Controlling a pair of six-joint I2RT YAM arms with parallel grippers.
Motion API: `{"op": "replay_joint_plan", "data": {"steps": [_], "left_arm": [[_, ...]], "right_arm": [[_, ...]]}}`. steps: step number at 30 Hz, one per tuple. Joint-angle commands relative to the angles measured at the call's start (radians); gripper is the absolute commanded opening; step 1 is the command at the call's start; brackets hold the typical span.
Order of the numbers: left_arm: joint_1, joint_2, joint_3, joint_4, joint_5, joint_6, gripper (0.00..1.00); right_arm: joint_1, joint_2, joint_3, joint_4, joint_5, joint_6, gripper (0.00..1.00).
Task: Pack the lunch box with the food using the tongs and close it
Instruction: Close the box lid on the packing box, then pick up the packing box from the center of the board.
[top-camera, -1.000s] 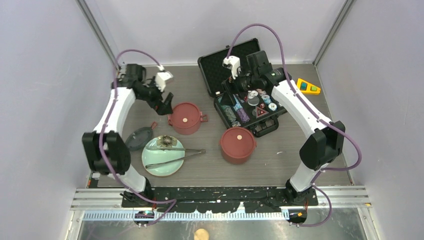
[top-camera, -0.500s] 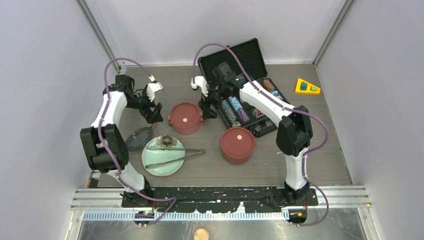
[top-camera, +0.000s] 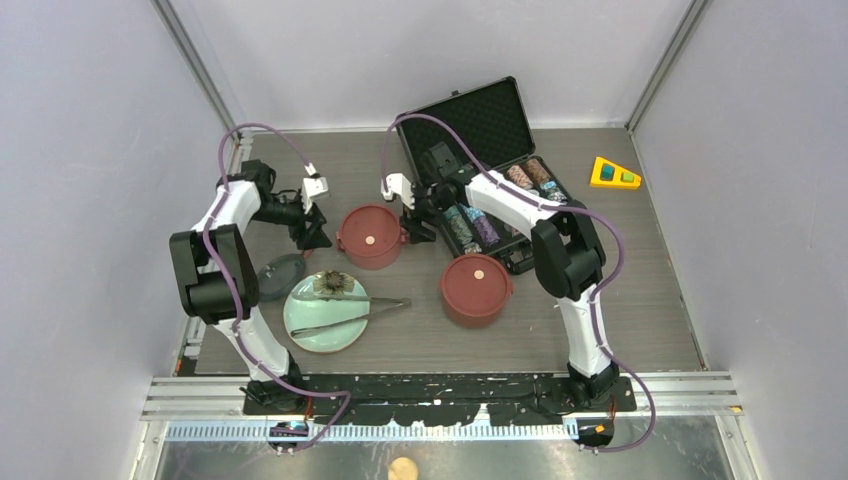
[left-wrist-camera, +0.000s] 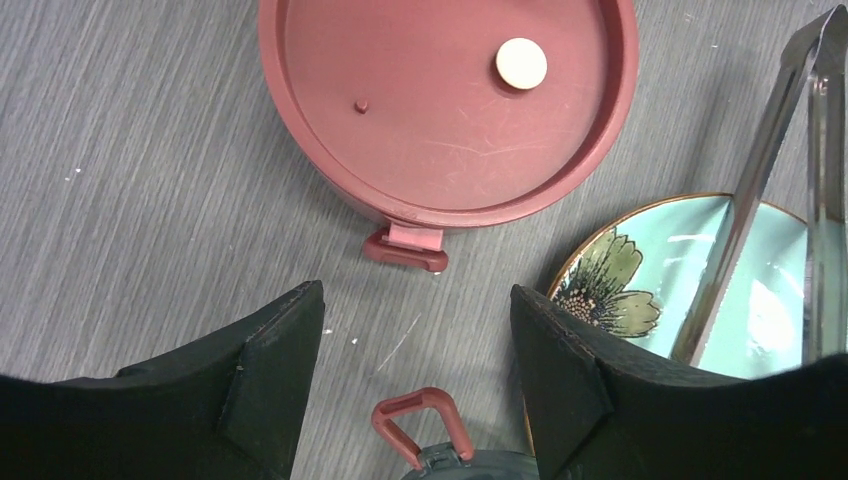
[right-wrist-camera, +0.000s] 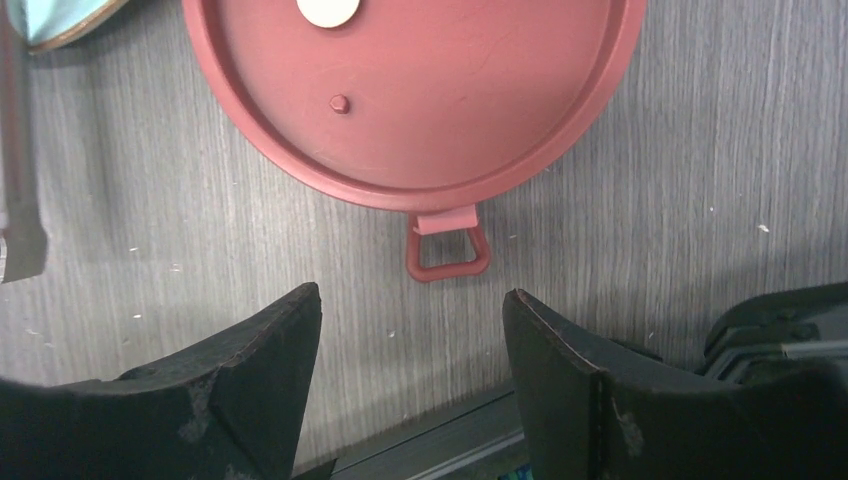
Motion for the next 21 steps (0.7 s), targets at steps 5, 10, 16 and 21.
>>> {"op": "replay_joint_plan", "data": {"steps": [5,10,16,21], "left_arm": [[-0.001,0.008,-0.021,0.074,0.034,0.039,0.68],[-0.014,0.028,-0.021,0.084,0.035,0.051,0.64],[-0.044,0.036,-0.040,0.113,0.004,0.090,0.62],[-0.072,0.054,-0.026,0.101,-0.029,0.121,0.63]], "right_arm": [[0.002,0.054,0.027,0.073,-0.044,-0.081,0.68],[0.002,0.070,0.036,0.072,-0.064,-0.104,0.66],[0.002,0.078,0.033,0.063,-0.070,-0.157,0.61],[0.003,0.080,0.034,0.063,-0.074,-0.179,0.60]]}}
